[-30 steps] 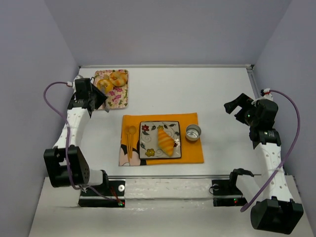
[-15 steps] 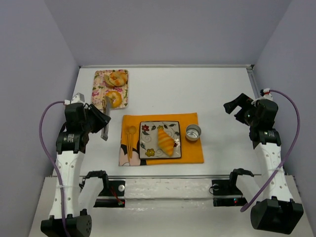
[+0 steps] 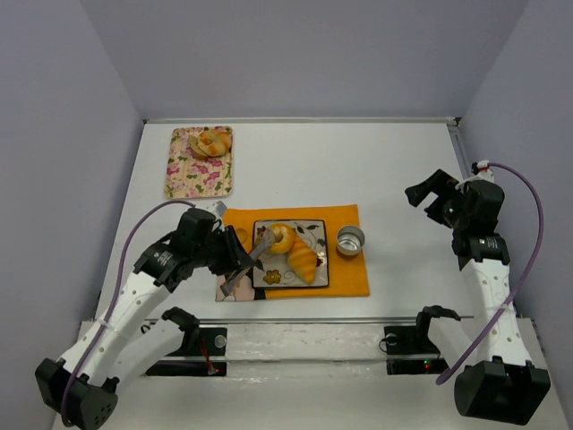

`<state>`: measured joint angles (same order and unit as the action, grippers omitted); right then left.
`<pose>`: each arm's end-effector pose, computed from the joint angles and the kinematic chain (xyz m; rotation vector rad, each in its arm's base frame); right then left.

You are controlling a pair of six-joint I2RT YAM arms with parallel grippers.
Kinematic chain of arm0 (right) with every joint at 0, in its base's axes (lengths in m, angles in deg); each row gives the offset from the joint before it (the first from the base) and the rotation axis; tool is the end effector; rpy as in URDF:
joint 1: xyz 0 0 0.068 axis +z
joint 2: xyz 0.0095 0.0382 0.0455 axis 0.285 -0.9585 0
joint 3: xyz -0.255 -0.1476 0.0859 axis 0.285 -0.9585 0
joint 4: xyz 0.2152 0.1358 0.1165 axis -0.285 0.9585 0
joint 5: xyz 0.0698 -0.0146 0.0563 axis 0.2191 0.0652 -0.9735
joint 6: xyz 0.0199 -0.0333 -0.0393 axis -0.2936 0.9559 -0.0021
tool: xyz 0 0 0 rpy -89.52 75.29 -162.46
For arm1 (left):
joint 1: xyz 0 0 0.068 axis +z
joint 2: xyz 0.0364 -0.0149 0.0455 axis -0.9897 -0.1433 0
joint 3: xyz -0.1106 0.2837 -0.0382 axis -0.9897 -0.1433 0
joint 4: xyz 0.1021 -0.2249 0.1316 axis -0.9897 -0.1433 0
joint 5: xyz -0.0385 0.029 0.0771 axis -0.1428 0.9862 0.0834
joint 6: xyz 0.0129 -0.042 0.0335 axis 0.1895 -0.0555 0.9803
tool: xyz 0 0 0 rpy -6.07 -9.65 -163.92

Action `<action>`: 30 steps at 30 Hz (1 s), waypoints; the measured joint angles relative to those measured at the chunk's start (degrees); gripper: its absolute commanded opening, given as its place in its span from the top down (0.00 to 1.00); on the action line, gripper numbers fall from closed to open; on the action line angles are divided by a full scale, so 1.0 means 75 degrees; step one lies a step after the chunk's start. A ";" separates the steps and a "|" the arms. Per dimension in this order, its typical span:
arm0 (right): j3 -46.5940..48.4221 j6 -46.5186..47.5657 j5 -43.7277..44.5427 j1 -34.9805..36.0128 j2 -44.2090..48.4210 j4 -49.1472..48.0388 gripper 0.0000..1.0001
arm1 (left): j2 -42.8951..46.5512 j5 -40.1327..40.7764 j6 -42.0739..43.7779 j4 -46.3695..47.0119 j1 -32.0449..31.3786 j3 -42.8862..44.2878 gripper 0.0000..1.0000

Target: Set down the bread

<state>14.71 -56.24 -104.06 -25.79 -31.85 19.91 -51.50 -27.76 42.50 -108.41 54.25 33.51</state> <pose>0.1904 -0.0213 0.3322 0.4848 1.9431 0.4675 0.1317 -0.0813 0.3015 -0.1095 2.4401 -0.9285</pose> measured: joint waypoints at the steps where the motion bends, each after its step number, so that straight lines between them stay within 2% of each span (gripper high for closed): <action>1: 0.0000 0.0000 0.0000 0.0000 0.0000 0.0000 0.00 | -0.0152 0.0058 -0.0096 0.0041 -0.0221 -0.0017 0.87; 2: 0.0000 0.0000 0.0000 0.0000 0.0000 -0.0003 0.00 | -0.0300 0.0143 -0.0157 0.0047 -0.0379 -0.0017 0.86; 5: 0.0000 0.0003 0.0000 0.0000 0.0003 -0.0003 0.00 | -0.0810 0.0408 -0.0323 0.0035 -0.0737 -0.0012 0.76; 9: 0.0000 0.0003 0.0000 0.0000 0.0003 0.0000 0.00 | -0.0941 0.0737 -0.0449 -0.0152 -0.0839 0.0187 0.51; 16: 0.0000 0.0000 0.0000 0.0000 0.0003 -0.0003 0.00 | -0.0930 0.1148 -0.0522 -0.0408 -0.0833 0.0481 0.33; 19: 0.0000 0.0000 0.0003 0.0000 0.0003 -0.0003 0.00 | -0.0930 0.1236 -0.0527 -0.0545 -0.0836 0.0525 0.33; 27: 0.0000 0.0000 0.0003 0.0000 0.0003 0.0000 0.00 | -0.0930 0.1585 -0.0557 -0.0819 -0.0836 0.1055 0.48; 30: 0.0000 0.0000 0.0000 0.0000 0.0003 -0.0003 0.00 | -0.0924 0.1955 -0.0580 -0.0839 -0.0836 0.1472 0.49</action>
<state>14.71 -56.24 -104.06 -25.79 -31.83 19.89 -58.43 -13.09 38.16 -114.71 47.98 44.55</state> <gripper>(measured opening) 0.996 0.530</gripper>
